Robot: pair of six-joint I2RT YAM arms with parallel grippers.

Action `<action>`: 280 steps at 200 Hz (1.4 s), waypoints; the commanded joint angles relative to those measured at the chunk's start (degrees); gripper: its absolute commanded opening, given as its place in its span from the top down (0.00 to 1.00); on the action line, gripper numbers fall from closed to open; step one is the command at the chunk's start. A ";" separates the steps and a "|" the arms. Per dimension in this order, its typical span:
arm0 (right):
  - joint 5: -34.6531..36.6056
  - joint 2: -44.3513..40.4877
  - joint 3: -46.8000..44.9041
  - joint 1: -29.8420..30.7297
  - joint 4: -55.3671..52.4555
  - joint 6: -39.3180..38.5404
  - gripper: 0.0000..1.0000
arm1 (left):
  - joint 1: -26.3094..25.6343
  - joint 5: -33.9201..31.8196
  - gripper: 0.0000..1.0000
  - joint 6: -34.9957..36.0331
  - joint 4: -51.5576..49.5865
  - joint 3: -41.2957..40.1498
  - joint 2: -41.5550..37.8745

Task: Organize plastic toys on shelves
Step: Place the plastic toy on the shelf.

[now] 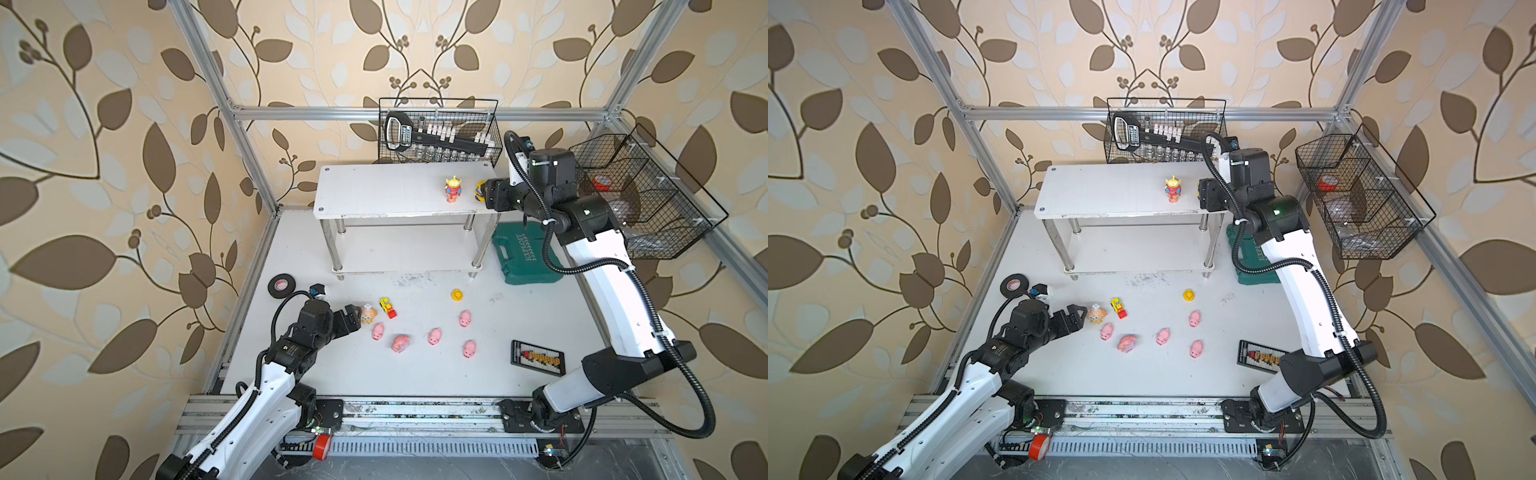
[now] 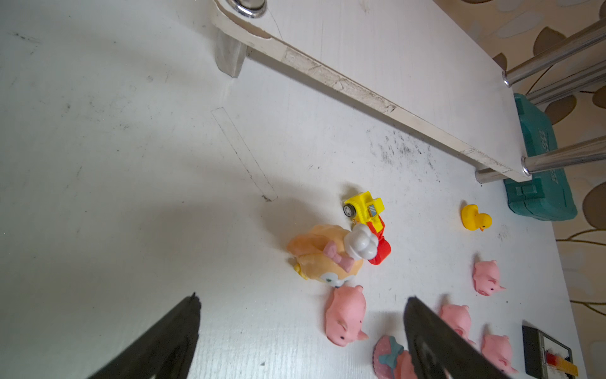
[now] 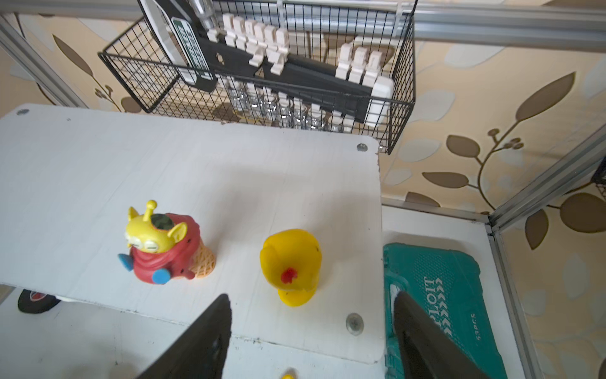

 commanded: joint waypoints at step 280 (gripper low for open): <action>-0.58 0.54 -11.35 -2.84 7.85 1.68 0.26 | -0.24 -1.25 0.04 1.03 1.58 0.35 -0.76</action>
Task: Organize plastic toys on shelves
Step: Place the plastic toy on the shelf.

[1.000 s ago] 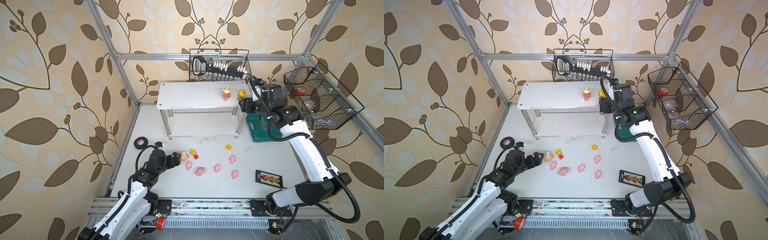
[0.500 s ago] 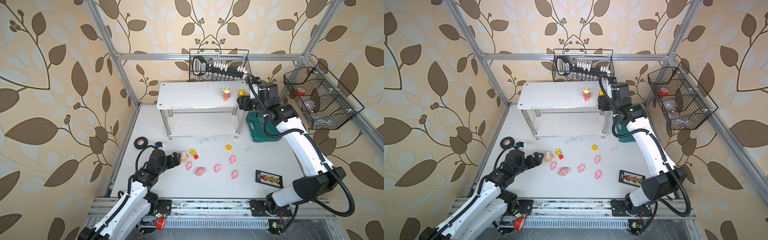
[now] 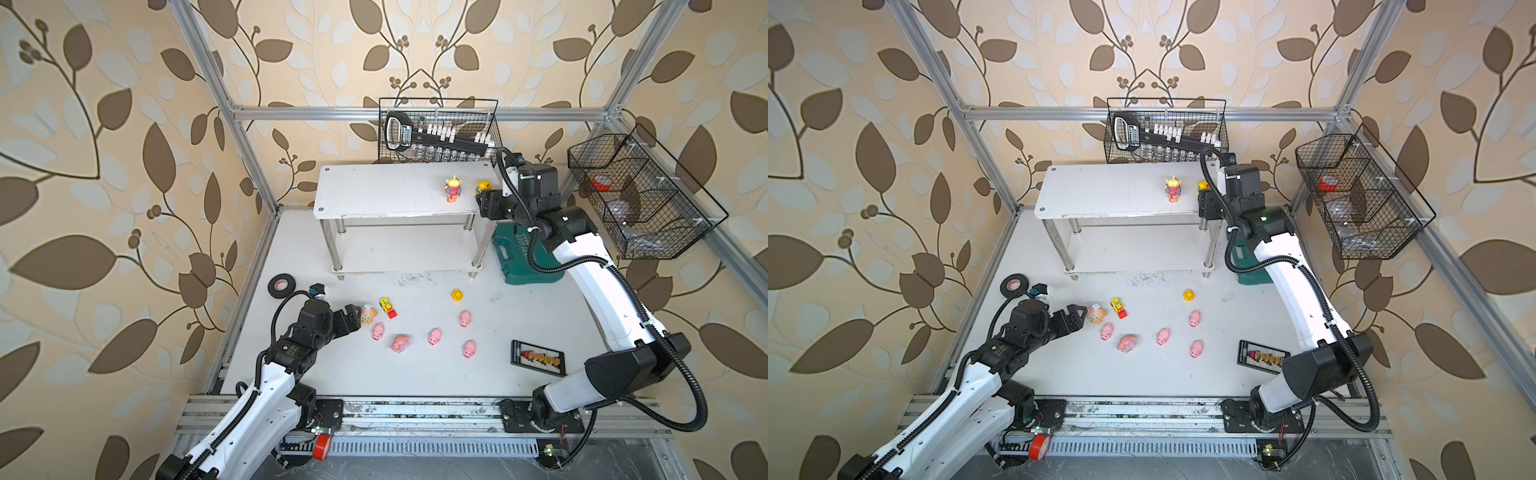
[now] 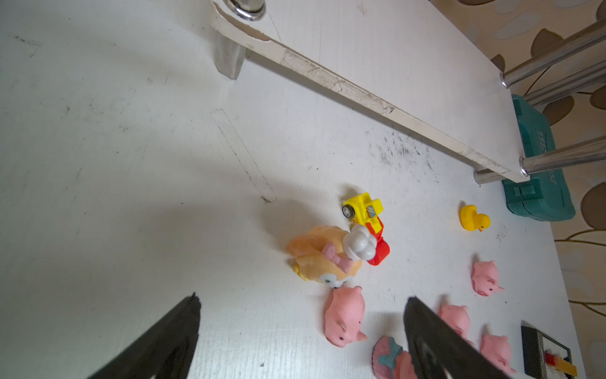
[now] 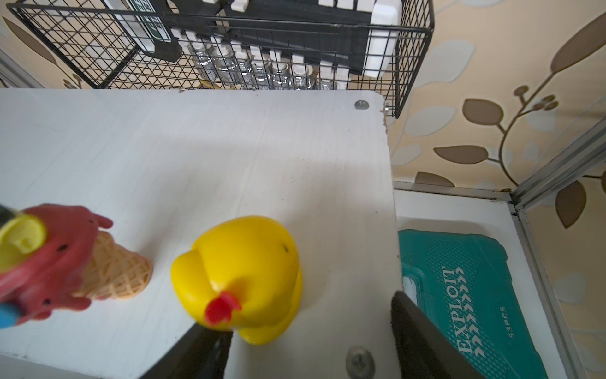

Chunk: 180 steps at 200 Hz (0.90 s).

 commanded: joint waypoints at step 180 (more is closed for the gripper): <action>0.26 -1.63 -2.27 -3.37 -1.94 -2.18 0.26 | -0.24 -1.20 0.04 1.04 1.44 0.32 -0.63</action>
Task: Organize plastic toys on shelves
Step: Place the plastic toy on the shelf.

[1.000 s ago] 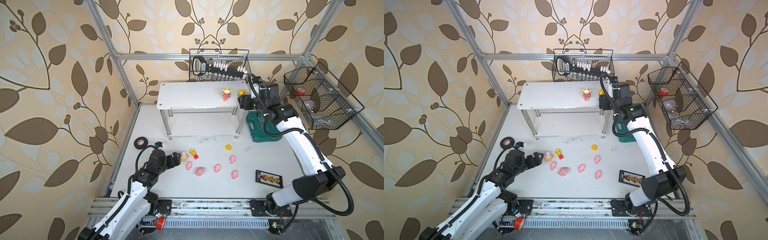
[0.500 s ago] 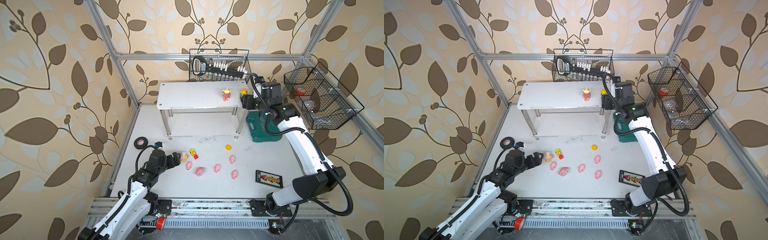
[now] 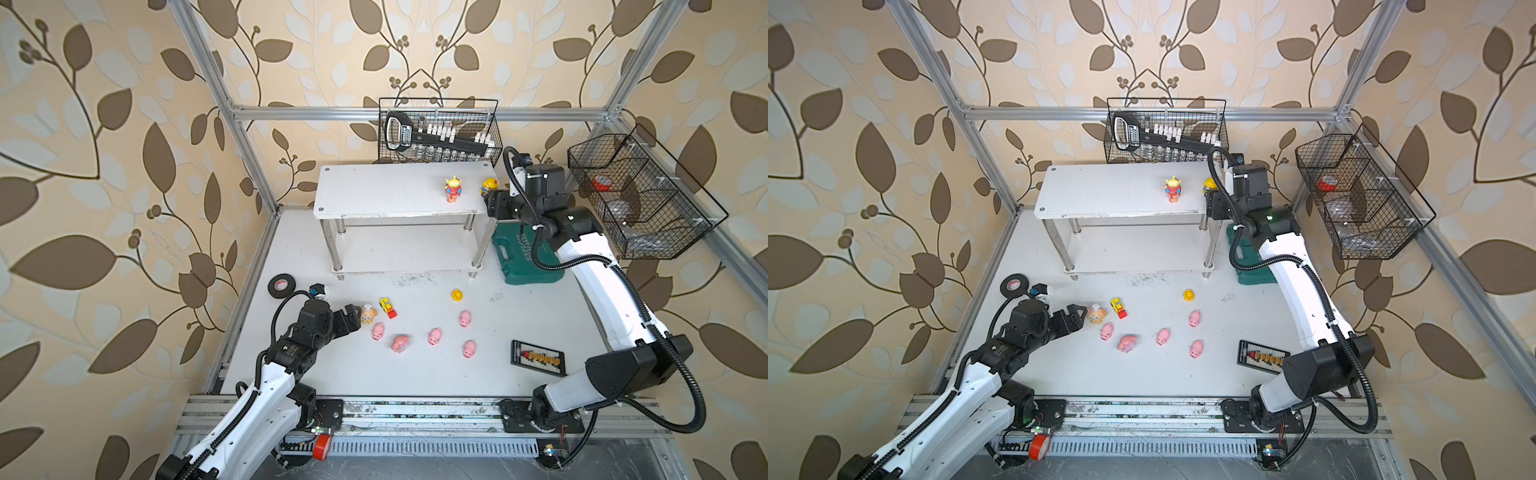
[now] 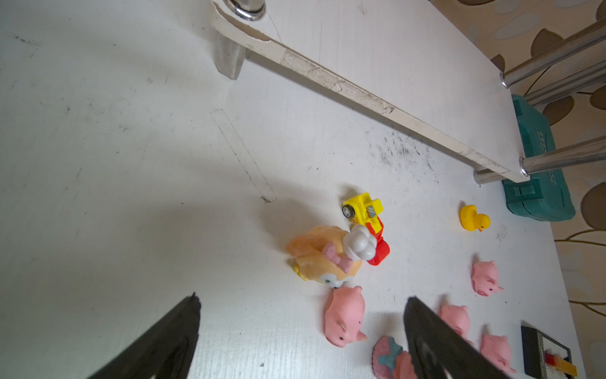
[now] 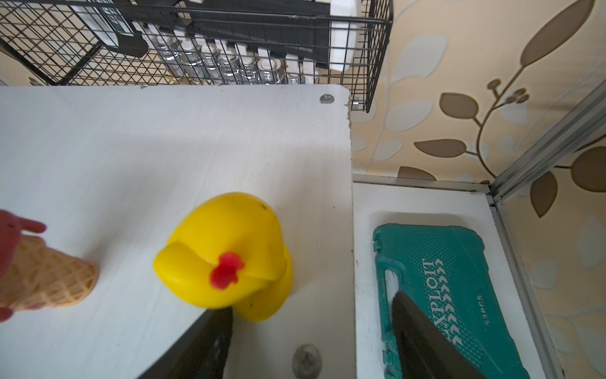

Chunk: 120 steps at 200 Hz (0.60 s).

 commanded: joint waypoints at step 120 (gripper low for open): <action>0.54 -1.63 -3.01 -2.29 -0.38 -1.15 0.26 | -0.24 -1.24 0.04 1.01 1.39 0.35 -0.66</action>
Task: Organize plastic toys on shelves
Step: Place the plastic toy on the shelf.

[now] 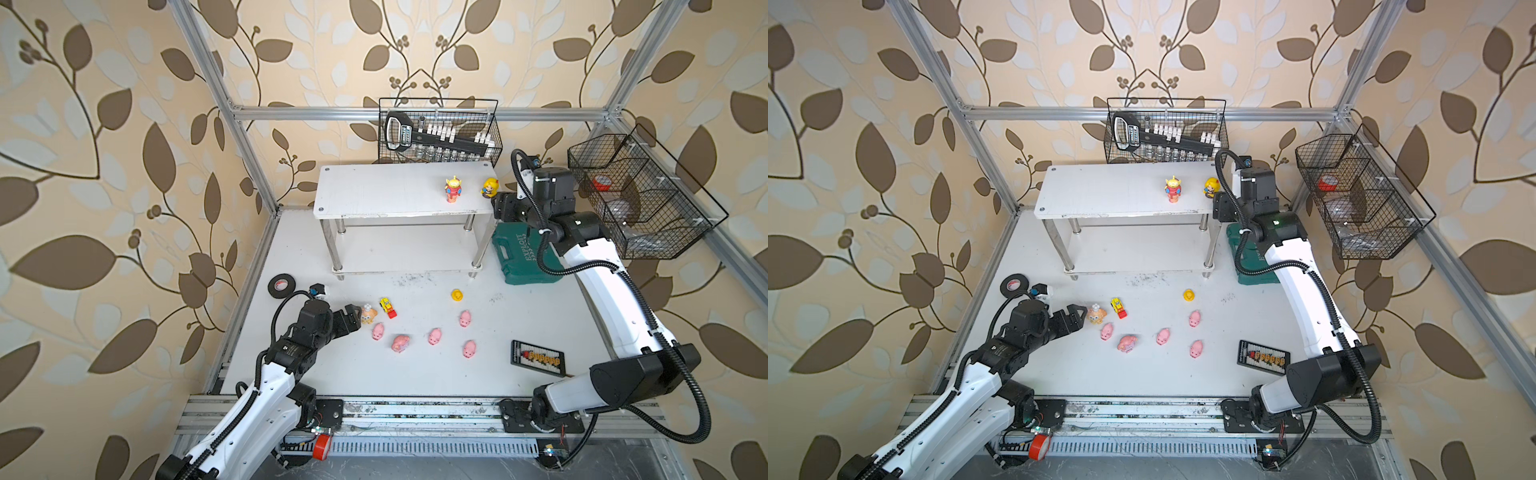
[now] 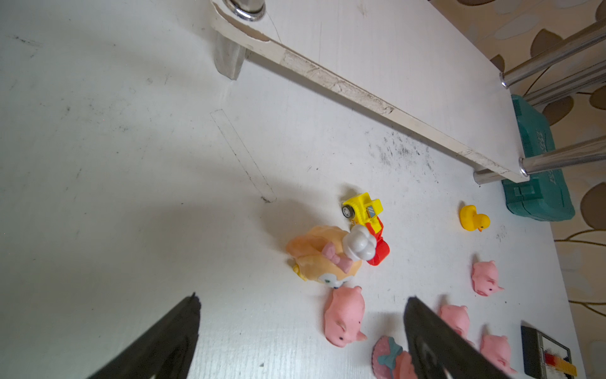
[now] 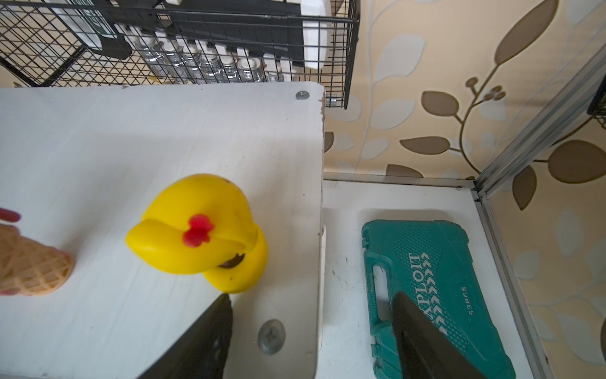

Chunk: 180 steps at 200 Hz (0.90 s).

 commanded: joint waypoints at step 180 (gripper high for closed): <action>0.81 0.45 2.00 -0.92 -2.12 -0.23 0.26 | -0.24 -1.36 0.03 0.97 1.40 0.23 -0.68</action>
